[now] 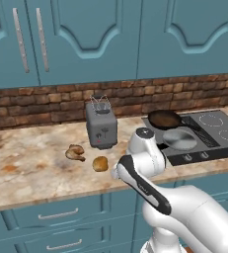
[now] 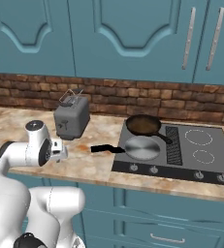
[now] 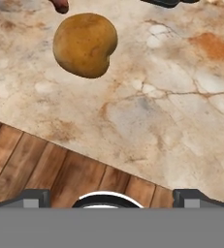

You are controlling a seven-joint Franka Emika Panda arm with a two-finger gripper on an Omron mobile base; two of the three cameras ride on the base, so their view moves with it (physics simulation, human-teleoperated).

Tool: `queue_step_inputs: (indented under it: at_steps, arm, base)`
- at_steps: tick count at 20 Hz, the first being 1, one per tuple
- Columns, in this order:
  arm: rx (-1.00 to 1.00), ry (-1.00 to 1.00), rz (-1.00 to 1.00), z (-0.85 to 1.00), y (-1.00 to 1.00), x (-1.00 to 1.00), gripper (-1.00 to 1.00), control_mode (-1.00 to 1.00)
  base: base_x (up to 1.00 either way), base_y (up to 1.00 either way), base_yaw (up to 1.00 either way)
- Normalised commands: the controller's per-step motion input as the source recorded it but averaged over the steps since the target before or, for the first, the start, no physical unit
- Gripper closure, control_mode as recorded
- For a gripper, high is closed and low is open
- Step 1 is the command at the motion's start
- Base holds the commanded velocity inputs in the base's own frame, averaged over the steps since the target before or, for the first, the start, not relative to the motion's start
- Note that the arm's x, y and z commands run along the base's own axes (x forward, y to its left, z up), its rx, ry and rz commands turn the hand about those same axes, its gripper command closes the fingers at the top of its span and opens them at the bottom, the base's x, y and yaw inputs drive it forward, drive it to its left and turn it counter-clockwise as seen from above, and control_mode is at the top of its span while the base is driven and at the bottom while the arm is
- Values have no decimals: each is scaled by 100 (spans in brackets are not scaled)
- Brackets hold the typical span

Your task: Place both pans onto different burners. Then place the potato and the chicken drumstick on different pans.

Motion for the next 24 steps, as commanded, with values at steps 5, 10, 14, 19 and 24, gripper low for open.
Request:
queue_step_inputs:
  at_steps: [5, 10, 14, 19, 24]
  arm:
    - [-1, -3, -1, 0, -22, 14, -100, -100]
    - [0, -3, -2, 0, -11, 24, -100, -100]
    - [0, -1, -1, 0, 0, 21, -100, -100]
    - [2, -2, -1, 0, 0, 22, -100, -100]
    - [9, -3, 0, 0, 11, 22, -100, -100]
  base:
    - [0, 0, 0]
    - [0, 0, 0]
    - [0, 0, 0]
    - [0, 0, 0]
    - [0, 0, 0]
